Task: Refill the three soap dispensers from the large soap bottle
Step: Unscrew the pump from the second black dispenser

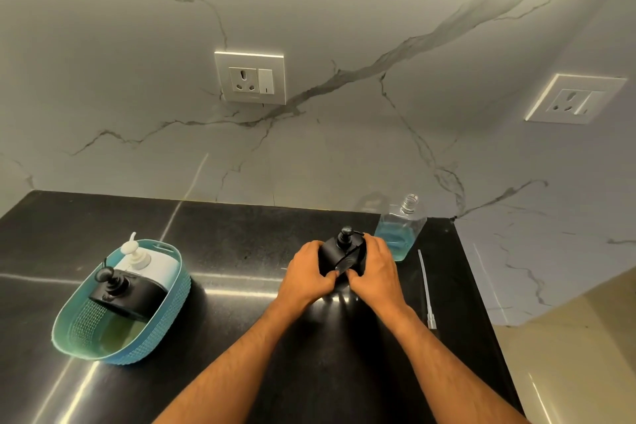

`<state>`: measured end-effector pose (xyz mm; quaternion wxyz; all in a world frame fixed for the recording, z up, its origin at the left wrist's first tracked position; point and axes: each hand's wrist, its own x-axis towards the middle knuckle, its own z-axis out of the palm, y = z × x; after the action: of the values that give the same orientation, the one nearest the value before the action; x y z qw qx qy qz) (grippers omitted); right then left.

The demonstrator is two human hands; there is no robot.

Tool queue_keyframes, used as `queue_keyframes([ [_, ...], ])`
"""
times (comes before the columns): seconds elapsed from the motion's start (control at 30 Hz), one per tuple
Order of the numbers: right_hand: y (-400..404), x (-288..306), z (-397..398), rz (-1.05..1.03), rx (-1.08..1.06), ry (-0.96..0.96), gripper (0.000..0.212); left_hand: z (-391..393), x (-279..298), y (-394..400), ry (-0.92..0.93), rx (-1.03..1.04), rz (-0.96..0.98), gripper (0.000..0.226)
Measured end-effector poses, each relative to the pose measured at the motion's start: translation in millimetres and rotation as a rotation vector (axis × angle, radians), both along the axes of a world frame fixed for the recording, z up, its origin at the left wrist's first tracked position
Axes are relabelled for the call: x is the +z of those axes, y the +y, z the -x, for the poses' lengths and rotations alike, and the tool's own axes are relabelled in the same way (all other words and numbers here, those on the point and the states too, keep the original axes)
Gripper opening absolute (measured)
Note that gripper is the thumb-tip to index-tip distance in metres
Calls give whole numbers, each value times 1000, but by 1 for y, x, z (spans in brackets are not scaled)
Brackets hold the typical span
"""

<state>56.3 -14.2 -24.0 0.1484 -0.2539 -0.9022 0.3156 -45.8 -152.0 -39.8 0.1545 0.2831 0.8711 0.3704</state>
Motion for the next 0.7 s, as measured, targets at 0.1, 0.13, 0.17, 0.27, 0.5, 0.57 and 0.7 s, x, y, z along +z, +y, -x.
queue_keyframes([
  [0.1,-4,1,-4,14,-29,8,74,0,1,-2,10,-5,-7,43],
  [0.13,-6,1,-6,18,-35,12,73,0,1,-4,13,-8,-12,42],
  [0.17,-8,1,-7,22,-42,17,73,-1,2,-7,17,-13,-19,41],
  [0.27,-19,1,-15,30,-58,25,72,-2,5,-18,28,-26,-50,39],
  [0.5,-60,3,-39,34,-62,100,64,-13,9,-62,40,-47,-71,41],
  [0.57,-75,5,-44,34,-50,133,59,-20,10,-75,45,-46,-94,43],
  [0.7,-104,10,-54,32,-14,188,54,-35,9,-99,23,-34,-138,48],
])
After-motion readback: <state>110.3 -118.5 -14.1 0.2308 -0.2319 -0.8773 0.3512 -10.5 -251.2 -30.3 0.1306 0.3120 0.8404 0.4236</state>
